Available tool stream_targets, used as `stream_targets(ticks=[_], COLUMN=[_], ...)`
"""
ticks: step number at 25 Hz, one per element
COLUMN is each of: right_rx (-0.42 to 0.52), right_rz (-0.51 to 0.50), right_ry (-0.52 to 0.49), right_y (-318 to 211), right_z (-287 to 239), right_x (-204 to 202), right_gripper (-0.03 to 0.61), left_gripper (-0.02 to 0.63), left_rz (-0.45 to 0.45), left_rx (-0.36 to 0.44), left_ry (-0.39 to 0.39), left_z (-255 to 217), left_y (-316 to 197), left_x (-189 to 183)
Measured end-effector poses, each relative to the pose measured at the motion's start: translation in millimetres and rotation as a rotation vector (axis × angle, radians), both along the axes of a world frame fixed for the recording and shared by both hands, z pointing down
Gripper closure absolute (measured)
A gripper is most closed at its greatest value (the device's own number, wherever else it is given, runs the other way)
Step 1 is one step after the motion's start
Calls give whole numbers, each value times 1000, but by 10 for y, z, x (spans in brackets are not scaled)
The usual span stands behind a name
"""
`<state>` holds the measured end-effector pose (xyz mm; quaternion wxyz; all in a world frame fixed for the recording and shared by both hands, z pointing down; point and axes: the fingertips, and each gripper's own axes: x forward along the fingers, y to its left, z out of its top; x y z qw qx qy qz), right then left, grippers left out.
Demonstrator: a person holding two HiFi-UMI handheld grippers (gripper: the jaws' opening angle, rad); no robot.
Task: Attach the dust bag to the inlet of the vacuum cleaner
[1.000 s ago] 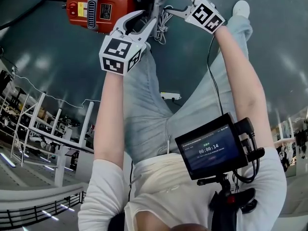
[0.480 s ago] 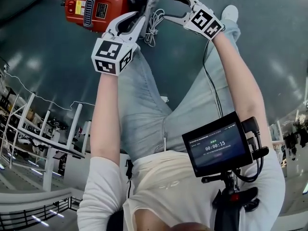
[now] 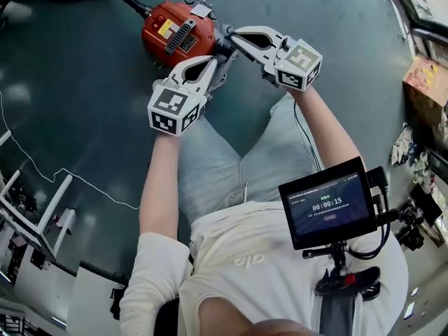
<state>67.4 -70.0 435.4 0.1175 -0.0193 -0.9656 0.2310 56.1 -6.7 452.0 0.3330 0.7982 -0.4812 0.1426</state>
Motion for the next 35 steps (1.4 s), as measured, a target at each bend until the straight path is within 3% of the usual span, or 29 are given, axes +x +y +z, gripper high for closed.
stream_targets(ticks=[4,10,13,16,18,20,22,26,30,33,35], right_rx=[-31,122,144,235,256,197,169,210,360,403,355], right_rz=[63,299,311,310,242,22,-111,-85,-163,-347,-309], right_ry=[-55,-114,-171,-189,-195,-176,-141,-92,-62,-86,-102], right_y=[322,1046,1250,1441,1619,2054,2352,2207,2253,2794,2801], right_z=[-827,-2294,-2644,-2931,-3065,-2953,-2721,-2515,-2569,-2668,-2723], right_x=[-546,-1235,-1377,-1521,-1864,-2281,-2526,-2371,-2178,-2282,-2361], right_gripper=[569,569,569,569,569,569,569,569,571,571,571], left_gripper=[607,607,607,607,607,607,607,607,607,607,607], left_rz=[75,229,295,389,311,87,-38,25,238,168,111], left_rx=[106,264,277,328,348,272,227,256,280,215,214], left_ry=[13,48,3,-157,-261,-259,-244,-232,-168,-165,-129], left_z=[-687,-2194,-2448,-2670,-2802,-2698,-2472,-2280,-2309,-2383,-2449], left_y=[125,508,633,805,958,1327,1578,1416,1450,1925,1938], left_x=[-490,-1136,-1181,-1106,-1407,-1814,-2044,-1847,-1545,-1645,-1733])
